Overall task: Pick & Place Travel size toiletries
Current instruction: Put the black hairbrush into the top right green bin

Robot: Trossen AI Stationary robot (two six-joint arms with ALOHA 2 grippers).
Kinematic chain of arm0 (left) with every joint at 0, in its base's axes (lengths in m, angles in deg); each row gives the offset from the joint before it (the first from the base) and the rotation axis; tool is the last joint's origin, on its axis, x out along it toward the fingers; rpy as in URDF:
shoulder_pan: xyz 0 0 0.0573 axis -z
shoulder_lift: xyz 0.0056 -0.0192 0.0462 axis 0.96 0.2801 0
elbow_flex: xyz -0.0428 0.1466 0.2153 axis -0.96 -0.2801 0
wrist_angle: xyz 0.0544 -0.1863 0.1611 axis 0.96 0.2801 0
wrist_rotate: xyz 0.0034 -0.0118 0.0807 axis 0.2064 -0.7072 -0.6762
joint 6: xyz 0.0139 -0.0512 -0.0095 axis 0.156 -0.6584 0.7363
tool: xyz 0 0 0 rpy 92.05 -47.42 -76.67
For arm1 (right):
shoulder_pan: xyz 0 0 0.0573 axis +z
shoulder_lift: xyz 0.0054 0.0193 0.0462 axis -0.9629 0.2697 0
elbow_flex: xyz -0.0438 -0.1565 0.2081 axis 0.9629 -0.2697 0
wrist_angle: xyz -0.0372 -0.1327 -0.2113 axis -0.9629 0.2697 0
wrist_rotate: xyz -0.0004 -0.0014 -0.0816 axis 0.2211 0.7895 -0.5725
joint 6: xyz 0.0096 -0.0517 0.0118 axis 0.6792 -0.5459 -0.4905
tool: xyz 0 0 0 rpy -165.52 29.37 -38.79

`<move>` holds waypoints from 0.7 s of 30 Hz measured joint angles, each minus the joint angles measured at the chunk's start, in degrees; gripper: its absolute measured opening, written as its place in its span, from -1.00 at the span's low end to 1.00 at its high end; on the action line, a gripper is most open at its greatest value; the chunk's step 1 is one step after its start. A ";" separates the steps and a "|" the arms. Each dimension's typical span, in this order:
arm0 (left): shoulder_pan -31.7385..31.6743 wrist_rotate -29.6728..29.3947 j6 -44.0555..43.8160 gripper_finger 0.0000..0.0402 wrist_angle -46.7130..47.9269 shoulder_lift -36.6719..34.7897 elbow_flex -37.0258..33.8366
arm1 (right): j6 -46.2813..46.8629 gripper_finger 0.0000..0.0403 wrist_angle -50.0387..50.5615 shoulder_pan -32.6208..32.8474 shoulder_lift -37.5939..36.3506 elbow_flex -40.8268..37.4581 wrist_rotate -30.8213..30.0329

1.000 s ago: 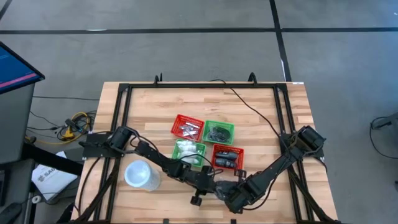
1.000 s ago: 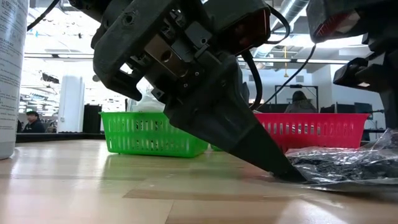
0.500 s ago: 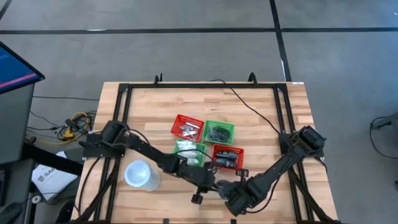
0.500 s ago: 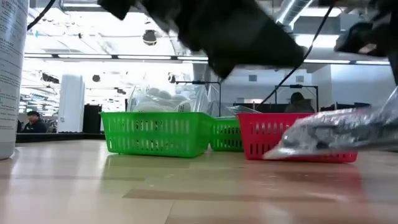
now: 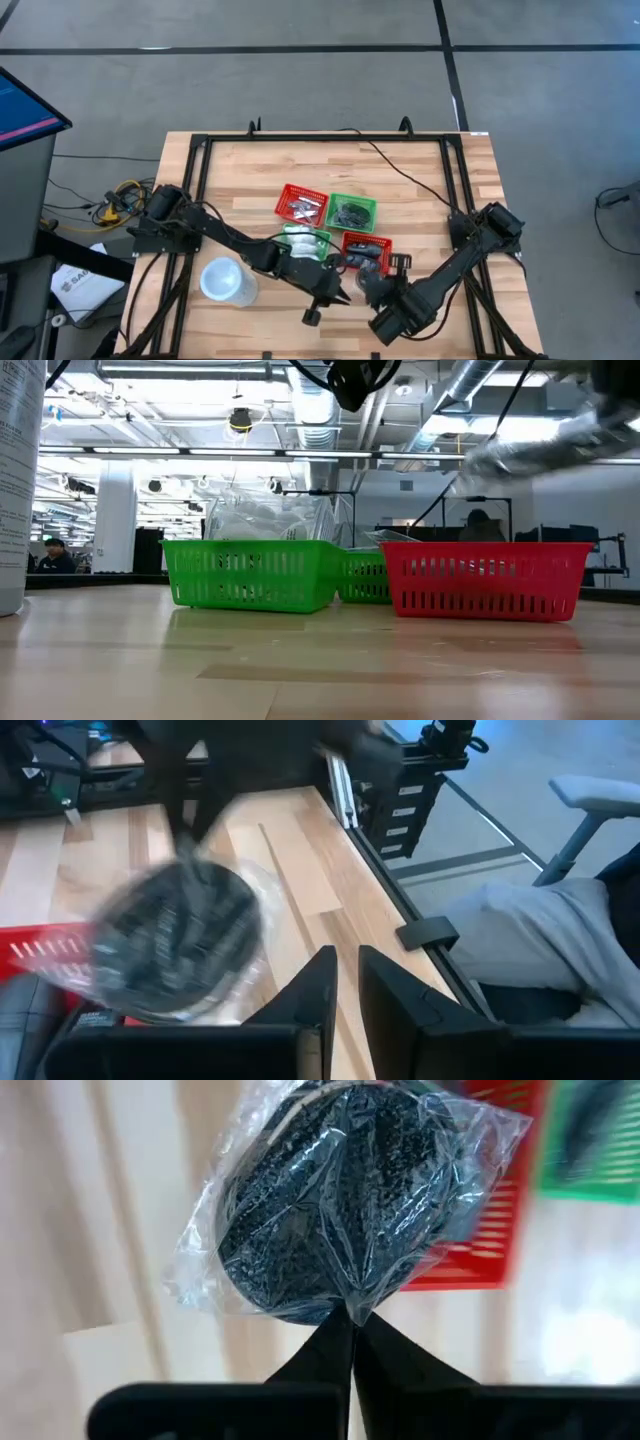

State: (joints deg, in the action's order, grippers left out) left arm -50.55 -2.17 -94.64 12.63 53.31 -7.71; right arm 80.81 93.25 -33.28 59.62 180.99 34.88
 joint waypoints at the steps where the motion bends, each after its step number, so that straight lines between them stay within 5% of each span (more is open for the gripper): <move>1: 0.00 0.00 0.00 -0.81 0.23 -0.06 0.00 | 0.01 -1.00 1.88 -0.13 -0.01 0.90 -1.17; 10: 0.36 0.00 -0.14 -0.81 1.08 -0.07 -0.02 | -0.71 -1.00 8.51 -2.93 -1.18 3.18 -6.69; 21: 0.90 0.00 -0.15 -0.81 1.44 -0.07 -0.02 | -2.89 -1.00 8.72 -7.00 -11.11 3.15 -11.87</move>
State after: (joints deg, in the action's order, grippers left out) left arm -49.66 -2.17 -94.79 14.07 53.25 -7.73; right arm 77.92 101.97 -40.27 48.50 184.14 23.00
